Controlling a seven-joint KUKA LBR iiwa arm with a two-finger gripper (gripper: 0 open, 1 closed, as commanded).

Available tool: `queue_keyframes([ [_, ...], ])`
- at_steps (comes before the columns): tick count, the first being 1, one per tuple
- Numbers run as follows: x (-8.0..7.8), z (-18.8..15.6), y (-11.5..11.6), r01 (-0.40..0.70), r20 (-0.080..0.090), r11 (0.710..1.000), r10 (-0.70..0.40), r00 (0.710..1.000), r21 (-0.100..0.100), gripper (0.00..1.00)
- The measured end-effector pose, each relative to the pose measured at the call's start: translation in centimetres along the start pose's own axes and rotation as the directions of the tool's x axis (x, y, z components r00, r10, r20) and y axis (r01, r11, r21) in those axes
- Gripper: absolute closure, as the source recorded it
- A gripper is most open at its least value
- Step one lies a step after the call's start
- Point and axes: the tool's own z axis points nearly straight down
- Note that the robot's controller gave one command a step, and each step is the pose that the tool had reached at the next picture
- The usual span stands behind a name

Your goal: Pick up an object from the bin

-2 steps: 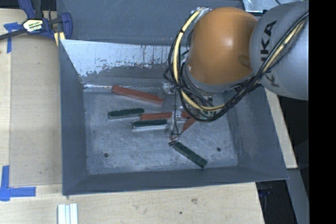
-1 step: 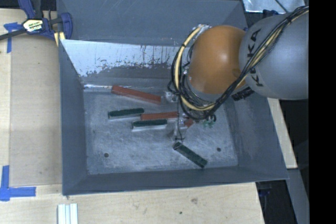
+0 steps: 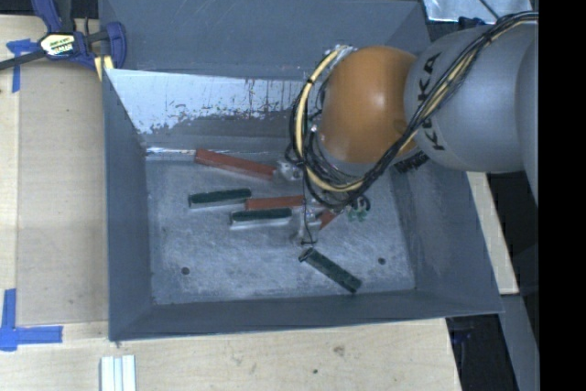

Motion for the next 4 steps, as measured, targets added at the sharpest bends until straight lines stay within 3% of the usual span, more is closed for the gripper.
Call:
queue_keyframes([
  [1, -2.9, -0.2, -5.3, 0.001, 0.018, 1.000, -0.001, 1.000, 0.005, 0.00],
  [2, -2.2, 4.5, -3.9, 0.062, 0.005, 0.998, -0.062, 0.998, 0.001, 0.00],
  [3, -4.8, 4.4, -2.3, 0.332, 0.012, 0.943, -0.332, 0.943, 0.004, 1.00],
  [4, -4.8, 4.4, -2.3, 0.332, 0.012, 0.943, -0.332, 0.943, 0.004, 1.00],
])
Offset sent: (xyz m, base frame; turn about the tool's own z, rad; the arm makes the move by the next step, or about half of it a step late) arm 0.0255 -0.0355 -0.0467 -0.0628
